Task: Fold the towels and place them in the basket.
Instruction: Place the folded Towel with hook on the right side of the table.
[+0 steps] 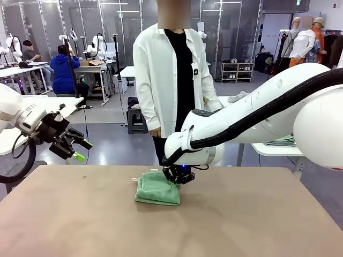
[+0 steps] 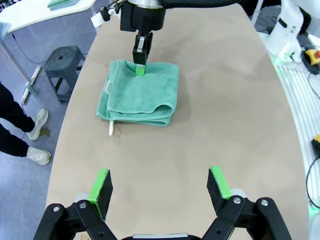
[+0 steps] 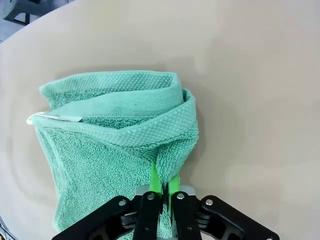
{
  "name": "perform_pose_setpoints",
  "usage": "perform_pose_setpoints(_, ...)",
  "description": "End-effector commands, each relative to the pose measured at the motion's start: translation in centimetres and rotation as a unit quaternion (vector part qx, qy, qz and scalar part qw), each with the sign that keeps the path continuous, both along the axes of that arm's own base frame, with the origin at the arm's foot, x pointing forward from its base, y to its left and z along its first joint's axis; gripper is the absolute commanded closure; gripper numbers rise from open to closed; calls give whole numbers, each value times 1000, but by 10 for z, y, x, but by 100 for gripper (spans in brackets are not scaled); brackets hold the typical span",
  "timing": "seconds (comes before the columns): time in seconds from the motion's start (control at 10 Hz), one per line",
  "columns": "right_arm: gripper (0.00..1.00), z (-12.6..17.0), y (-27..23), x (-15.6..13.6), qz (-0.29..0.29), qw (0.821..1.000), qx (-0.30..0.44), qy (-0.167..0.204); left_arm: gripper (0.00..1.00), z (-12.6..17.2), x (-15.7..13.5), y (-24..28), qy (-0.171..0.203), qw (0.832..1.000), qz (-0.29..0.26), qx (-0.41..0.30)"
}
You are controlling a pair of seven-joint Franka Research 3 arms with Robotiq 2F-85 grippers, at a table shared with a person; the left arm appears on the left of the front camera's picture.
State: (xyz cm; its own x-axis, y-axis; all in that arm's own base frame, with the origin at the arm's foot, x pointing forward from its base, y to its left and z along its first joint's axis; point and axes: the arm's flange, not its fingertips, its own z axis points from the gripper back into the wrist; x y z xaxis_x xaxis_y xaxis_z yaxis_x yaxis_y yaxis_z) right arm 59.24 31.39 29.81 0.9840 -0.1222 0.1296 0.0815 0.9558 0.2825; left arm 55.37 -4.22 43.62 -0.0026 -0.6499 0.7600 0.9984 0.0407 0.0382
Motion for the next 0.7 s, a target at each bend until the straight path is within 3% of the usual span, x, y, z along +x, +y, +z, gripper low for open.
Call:
perform_pose_setpoints(0.0,100,-1,-1,0,-4,1000,4,1,4,1,0,0,-1,1000,0,-1)
perform_pose_setpoints(0.3,100,-1,-1,0,-4,1000,4,1,4,1,0,0,-1,1000,0,-1)
perform_pose_setpoints(0.4,94,0,0,0,-1,1000,1,0,4,1,0,0,-1,1000,0,-1)
perform_pose_setpoints(0.6,94,1,-37,5,10,1000,1,-9,4,1,0,0,-1,1000,0,-1)
